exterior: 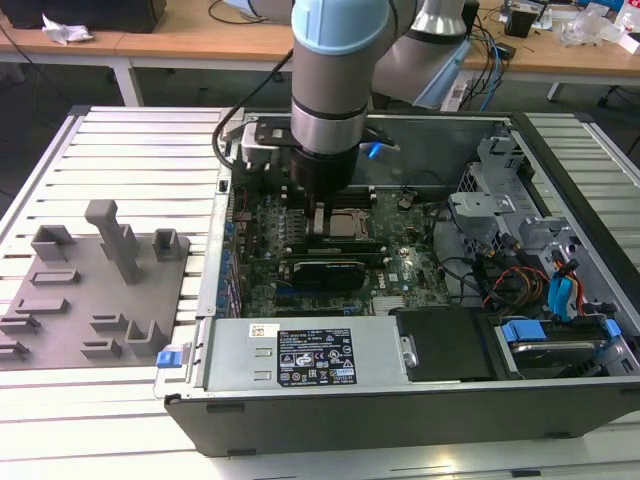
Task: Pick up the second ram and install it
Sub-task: 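Press down the second ram until it locks into place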
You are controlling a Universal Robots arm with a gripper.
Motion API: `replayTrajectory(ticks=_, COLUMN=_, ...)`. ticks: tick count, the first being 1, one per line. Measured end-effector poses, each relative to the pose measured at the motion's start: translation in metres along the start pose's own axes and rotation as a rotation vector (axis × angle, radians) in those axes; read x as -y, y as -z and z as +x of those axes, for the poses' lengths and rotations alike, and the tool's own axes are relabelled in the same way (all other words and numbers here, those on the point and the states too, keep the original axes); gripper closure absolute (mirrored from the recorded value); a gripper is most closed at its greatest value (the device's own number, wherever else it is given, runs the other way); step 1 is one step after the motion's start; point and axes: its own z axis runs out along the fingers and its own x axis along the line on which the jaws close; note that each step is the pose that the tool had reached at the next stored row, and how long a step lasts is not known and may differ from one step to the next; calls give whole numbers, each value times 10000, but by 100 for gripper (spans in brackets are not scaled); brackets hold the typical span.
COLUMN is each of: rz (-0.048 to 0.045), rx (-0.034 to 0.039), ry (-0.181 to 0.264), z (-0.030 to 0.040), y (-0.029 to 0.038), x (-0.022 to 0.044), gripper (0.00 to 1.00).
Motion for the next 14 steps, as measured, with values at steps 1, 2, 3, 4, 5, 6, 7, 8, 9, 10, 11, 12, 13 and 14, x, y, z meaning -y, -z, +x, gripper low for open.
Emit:
replayTrajectory(ticks=1, rz=-30, rx=0, ry=0, z=-8, y=4, x=100, gripper=89)
replayTrajectory(ticks=2, rz=-50, rx=1, ry=1, z=-13, y=5, x=163, gripper=89)
replayTrajectory(ticks=3, rz=-75, rx=2, ry=-1, z=-20, y=12, x=257, gripper=89)
replayTrajectory(ticks=4, rz=-79, rx=2, ry=0, z=-23, y=49, x=276, gripper=89)
replayTrajectory(ticks=5, rz=-80, rx=1, ry=-3, z=-27, y=138, x=277, gripper=89)
replayTrajectory(ticks=6, rz=-79, rx=2, ry=-3, z=-31, y=232, x=275, gripper=89)
replayTrajectory(ticks=7, rz=-80, rx=1, ry=-2, z=-34, y=318, x=273, gripper=89)
replayTrajectory(ticks=8, rz=-79, rx=2, ry=-2, z=-39, y=429, x=270, gripper=89)
replayTrajectory(ticks=9, rz=-80, rx=1, ry=-2, z=-41, y=505, x=268, gripper=89)
replayTrajectory(ticks=10, rz=-80, rx=4, ry=-1, z=-42, y=537, x=268, gripper=89)
replayTrajectory(ticks=11, rz=-80, rx=9, ry=-1, z=-43, y=542, x=267, gripper=89)
replayTrajectory(ticks=12, rz=-80, rx=8, ry=-1, z=-43, y=543, x=267, gripper=89)
replayTrajectory(ticks=13, rz=-80, rx=8, ry=-2, z=-43, y=544, x=267, gripper=89)
replayTrajectory(ticks=14, rz=-80, rx=10, ry=-2, z=-43, y=544, x=267, gripper=89)
